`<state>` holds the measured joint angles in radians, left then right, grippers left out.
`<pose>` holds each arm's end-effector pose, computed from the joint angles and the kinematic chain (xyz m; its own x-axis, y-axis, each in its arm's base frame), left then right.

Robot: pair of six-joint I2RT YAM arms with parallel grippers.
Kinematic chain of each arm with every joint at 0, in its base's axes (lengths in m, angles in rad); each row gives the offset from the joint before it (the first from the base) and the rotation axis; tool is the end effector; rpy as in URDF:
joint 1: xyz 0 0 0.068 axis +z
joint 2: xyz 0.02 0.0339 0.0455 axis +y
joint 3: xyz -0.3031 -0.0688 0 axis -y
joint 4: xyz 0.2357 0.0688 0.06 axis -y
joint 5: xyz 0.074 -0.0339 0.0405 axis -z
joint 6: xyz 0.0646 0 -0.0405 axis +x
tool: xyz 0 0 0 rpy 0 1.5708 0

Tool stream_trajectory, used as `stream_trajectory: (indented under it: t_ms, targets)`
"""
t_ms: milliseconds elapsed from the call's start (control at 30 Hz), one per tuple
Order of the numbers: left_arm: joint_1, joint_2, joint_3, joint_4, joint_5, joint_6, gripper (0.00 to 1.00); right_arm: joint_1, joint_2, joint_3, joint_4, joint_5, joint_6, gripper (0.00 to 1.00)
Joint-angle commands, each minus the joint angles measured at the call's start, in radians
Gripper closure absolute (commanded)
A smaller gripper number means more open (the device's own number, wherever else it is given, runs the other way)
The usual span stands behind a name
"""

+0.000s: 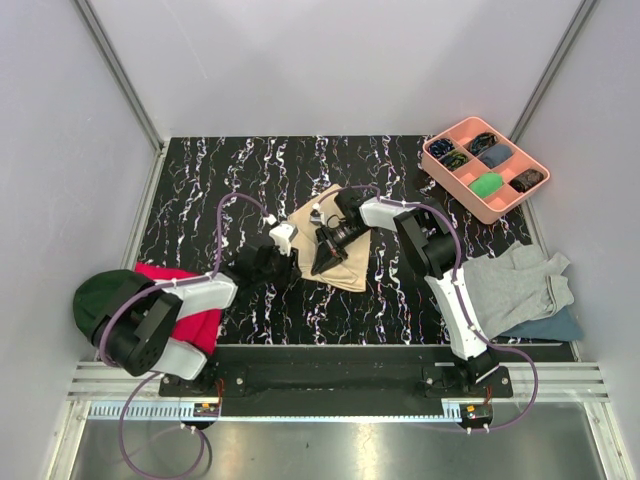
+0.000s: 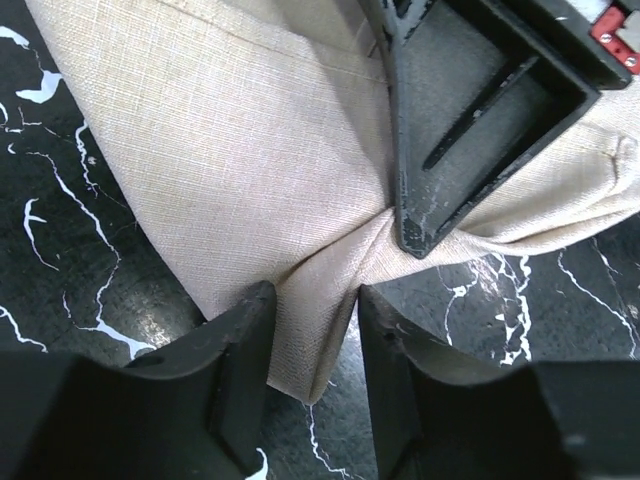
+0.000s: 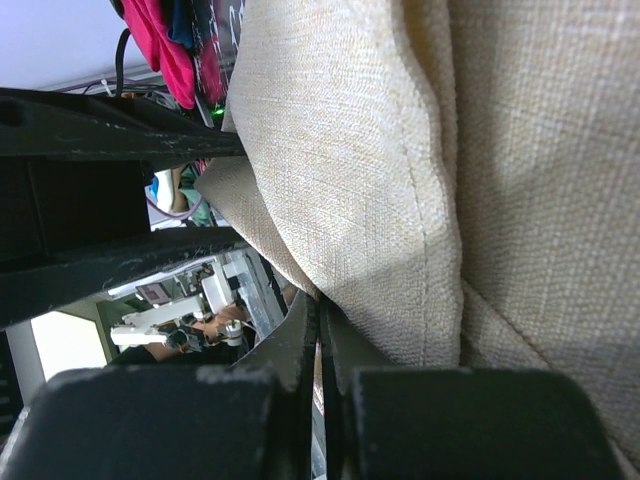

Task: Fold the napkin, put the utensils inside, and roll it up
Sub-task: Roll the napkin with the utensil

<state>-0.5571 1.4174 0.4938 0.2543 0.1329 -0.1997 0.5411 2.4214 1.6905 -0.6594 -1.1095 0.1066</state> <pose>0.2263 -0.1510 0.1755 -0.6376 0.1655 -0.7524 0.4956 0.8358 -0.2362 0.3832 0.2978 0.0997 -0.8775 -0.4721 -0.0848 -0.2753 0.3509 0.8950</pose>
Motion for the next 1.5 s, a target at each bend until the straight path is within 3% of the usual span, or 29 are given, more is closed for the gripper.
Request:
stream_trajectory:
  t_ms: [0, 233, 333, 600, 767, 900, 1233, 1467]
  targets:
    - [-0.001, 0.023, 0.043, -0.016, -0.041, -0.003, 0.61, -0.018, 0.013, 0.043, -0.006, -0.012, 0.011, 1.0]
    - [-0.001, 0.06, 0.072, -0.056, -0.018, -0.007, 1.0, -0.017, -0.015, 0.037, -0.005, -0.012, 0.004, 1.0]
    - [-0.001, 0.066, 0.091, -0.079, -0.001, -0.01, 1.0, -0.017, -0.053, 0.026, -0.003, -0.001, -0.008, 1.0]
    - [-0.001, 0.113, 0.161, -0.179, 0.076, -0.038, 1.0, -0.017, -0.283, -0.107, 0.067, 0.186, -0.065, 0.69]
    - [0.005, 0.132, 0.213, -0.251, 0.097, -0.067, 1.0, -0.012, -0.485, -0.36, 0.329, 0.325, -0.019, 0.49]
    - [0.029, 0.146, 0.242, -0.311, 0.145, -0.089, 1.0, 0.02, -0.637, -0.558, 0.559, 0.514, -0.027, 0.42]
    - [0.106, 0.178, 0.278, -0.349, 0.295, -0.15, 1.0, 0.258, -0.748, -0.709, 0.688, 0.992, -0.261, 0.39]
    - [0.112, 0.19, 0.279, -0.351, 0.31, -0.153, 1.0, 0.296, -0.694, -0.681, 0.685, 1.007, -0.344, 0.4]
